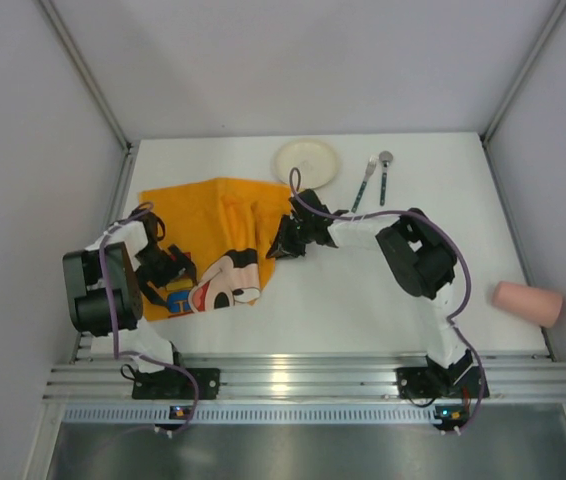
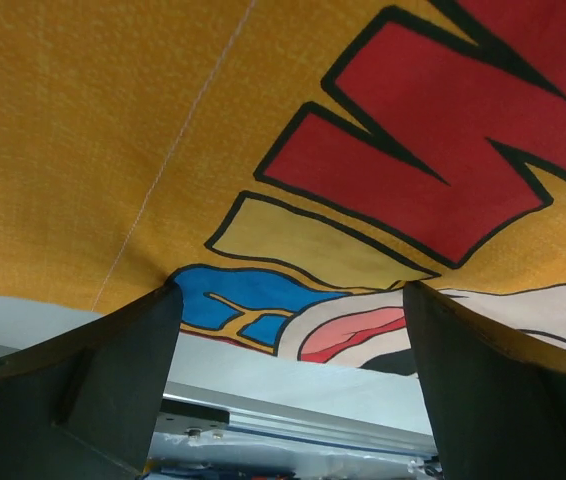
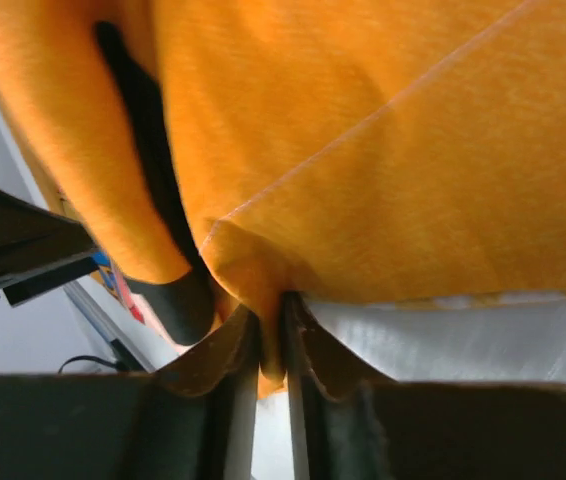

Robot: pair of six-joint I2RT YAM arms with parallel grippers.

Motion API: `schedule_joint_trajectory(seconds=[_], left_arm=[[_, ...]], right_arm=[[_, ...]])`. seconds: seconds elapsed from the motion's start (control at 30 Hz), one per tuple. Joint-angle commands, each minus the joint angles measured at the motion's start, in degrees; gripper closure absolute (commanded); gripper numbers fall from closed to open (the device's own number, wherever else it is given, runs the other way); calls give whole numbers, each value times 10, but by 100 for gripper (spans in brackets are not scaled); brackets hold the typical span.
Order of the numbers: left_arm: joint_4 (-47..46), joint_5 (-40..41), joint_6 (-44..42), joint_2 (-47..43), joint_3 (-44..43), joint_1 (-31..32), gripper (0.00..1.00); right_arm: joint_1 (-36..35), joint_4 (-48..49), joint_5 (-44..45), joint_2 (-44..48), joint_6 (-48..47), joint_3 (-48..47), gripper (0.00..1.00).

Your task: Set the dinner table for one person

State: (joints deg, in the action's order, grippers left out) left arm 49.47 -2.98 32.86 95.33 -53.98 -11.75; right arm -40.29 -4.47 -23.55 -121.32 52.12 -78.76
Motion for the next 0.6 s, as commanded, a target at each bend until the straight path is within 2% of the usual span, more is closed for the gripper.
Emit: schedule_joint_trajectory(seconds=[0.0, 0.07, 0.1, 0.23, 0.37, 0.57], left_arm=[[-42, 11, -24, 25, -5, -20, 3], [-50, 14, -29, 35, -5, -27, 3], [-51, 11, -31, 42, -5, -31, 3], [-54, -5, -42, 57, -8, -56, 3], [-40, -8, -60, 55, -20, -92, 4], [-34, -21, -62, 51, -25, -101, 5]], right_arm=[[-7, -12, 5, -20, 10, -2, 88], [-6, -12, 6, -23, 6, -2, 98], [-7, -12, 6, -23, 6, 0, 100], [2, -12, 1, -18, -6, 11, 100], [39, -34, 6, 61, -45, 83, 100], [119, -169, 35, 186, -177, 174, 100]])
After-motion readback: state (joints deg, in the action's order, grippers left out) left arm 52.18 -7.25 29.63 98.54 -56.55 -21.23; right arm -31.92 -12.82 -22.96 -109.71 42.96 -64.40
